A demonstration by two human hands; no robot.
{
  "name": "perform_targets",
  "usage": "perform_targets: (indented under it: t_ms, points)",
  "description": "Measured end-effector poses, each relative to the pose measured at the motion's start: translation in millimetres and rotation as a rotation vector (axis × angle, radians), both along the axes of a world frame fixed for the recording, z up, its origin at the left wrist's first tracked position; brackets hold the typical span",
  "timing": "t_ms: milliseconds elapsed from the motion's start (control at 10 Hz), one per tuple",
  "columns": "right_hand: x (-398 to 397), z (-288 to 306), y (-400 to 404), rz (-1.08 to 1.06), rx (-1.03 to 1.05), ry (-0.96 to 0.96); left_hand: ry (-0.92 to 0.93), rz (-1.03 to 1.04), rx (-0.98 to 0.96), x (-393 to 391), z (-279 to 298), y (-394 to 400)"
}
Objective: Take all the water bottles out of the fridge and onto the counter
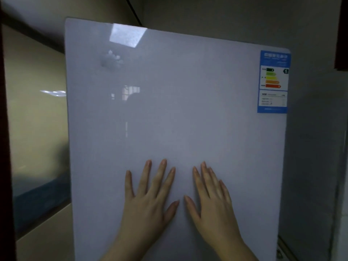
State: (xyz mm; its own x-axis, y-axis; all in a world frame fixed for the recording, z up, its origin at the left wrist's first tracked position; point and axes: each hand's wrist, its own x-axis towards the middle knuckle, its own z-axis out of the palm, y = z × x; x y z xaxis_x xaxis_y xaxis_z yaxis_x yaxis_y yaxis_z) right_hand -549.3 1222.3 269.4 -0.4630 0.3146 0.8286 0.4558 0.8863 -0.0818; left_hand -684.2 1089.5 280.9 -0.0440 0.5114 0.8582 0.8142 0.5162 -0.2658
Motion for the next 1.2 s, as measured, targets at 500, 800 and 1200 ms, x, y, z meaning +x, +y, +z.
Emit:
perform_targets:
  t_ms: [500, 800, 1200]
  points:
    - [-30.6, -0.2, 14.2, -0.045, -0.032, -0.08, -0.111, -0.063, -0.102, -39.2, -3.1, 34.4]
    - [-39.6, 0.1, 21.6, -0.058, -0.106, -0.141, -0.324, -0.191, -0.195, -62.4, -10.6, 42.6]
    - [-19.1, -9.4, 8.2, -0.124, -0.154, -0.209, -0.373, -0.251, -0.184, -50.3, -24.3, 29.1]
